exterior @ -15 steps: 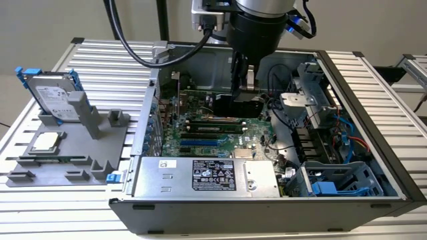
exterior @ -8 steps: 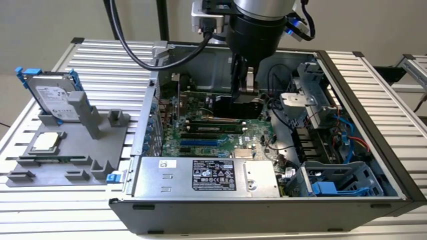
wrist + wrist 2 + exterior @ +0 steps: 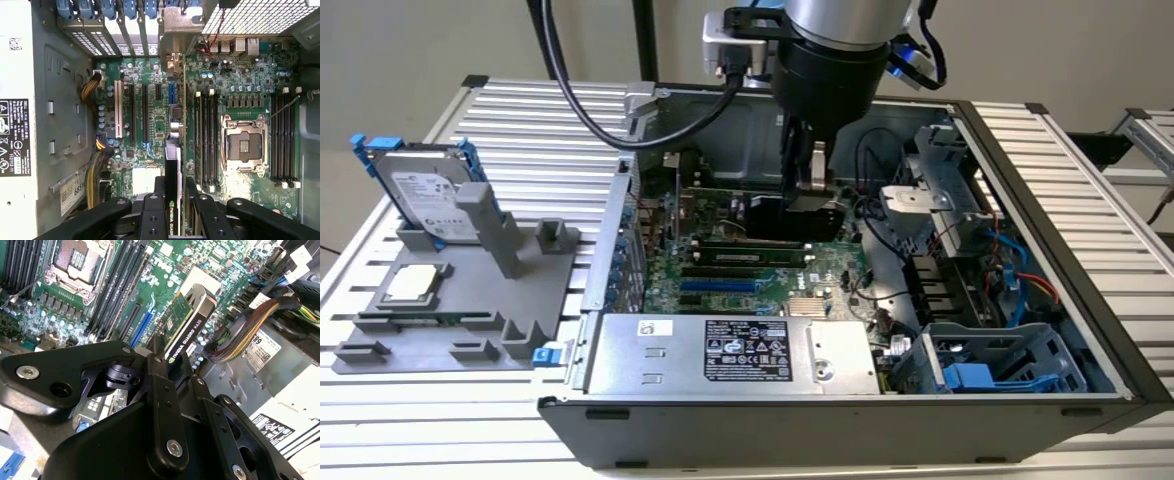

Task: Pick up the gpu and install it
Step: 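Insert the gpu into the slot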

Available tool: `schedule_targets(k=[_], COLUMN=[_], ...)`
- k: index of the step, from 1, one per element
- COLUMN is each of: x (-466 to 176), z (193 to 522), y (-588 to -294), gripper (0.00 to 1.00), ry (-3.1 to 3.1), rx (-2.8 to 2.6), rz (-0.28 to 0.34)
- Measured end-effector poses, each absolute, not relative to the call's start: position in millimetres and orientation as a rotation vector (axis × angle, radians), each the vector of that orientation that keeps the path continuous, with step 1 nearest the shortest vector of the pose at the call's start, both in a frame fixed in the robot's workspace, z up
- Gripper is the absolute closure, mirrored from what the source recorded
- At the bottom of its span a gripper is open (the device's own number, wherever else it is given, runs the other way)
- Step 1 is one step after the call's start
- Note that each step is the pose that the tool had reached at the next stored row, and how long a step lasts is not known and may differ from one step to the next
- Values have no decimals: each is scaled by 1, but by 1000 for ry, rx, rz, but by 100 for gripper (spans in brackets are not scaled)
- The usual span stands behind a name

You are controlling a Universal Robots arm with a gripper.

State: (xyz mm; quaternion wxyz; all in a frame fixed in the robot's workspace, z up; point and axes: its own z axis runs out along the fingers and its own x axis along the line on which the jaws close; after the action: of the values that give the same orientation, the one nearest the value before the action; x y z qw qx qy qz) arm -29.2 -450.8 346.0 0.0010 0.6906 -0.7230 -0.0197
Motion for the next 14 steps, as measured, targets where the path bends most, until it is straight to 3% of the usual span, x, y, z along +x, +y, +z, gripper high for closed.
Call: schedule_targets(k=[14], x=[-29], z=[337], y=[-451], gripper=[100], ry=[-2270], rx=[2168], rz=[-62])
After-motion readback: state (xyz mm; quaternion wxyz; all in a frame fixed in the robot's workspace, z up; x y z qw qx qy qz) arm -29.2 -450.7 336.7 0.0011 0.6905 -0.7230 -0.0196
